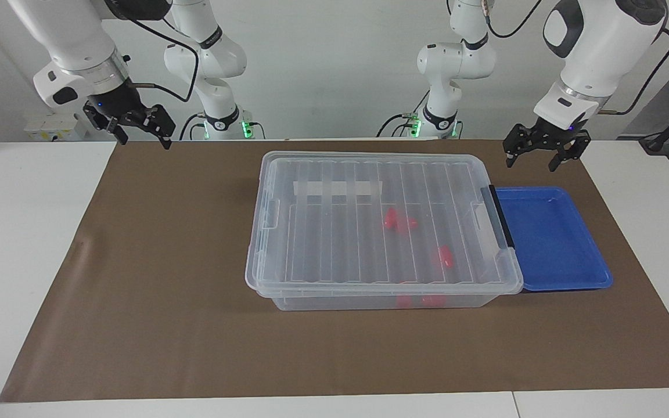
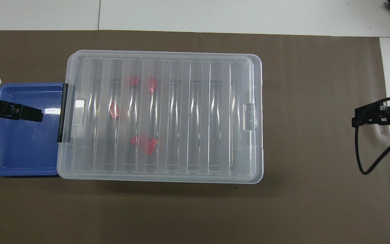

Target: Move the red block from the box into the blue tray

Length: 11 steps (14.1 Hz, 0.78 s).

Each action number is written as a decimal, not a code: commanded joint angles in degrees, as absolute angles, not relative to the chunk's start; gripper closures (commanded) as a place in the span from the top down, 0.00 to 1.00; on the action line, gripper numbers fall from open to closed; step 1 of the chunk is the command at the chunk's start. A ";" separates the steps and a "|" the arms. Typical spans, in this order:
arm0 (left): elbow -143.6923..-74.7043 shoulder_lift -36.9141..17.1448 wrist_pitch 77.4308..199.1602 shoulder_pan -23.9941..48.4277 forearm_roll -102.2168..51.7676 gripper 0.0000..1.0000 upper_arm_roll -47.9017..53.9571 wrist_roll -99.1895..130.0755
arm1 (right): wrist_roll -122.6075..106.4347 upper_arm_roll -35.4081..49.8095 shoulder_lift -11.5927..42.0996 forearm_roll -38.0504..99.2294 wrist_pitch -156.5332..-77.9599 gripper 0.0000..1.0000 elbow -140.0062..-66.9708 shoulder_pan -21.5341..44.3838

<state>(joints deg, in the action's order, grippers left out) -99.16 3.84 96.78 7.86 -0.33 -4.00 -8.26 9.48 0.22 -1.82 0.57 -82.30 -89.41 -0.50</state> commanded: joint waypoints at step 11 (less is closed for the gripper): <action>-99.40 4.57 97.03 7.73 -0.79 1.00 -3.96 -7.73 | 10.19 1.14 -4.75 0.09 -95.94 1.00 -99.30 -1.41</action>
<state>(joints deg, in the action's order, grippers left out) -99.16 3.84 96.78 7.86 -0.33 -4.00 -8.26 9.48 0.42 -2.63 0.57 -90.55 -94.04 -1.04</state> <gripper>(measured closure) 0.000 0.000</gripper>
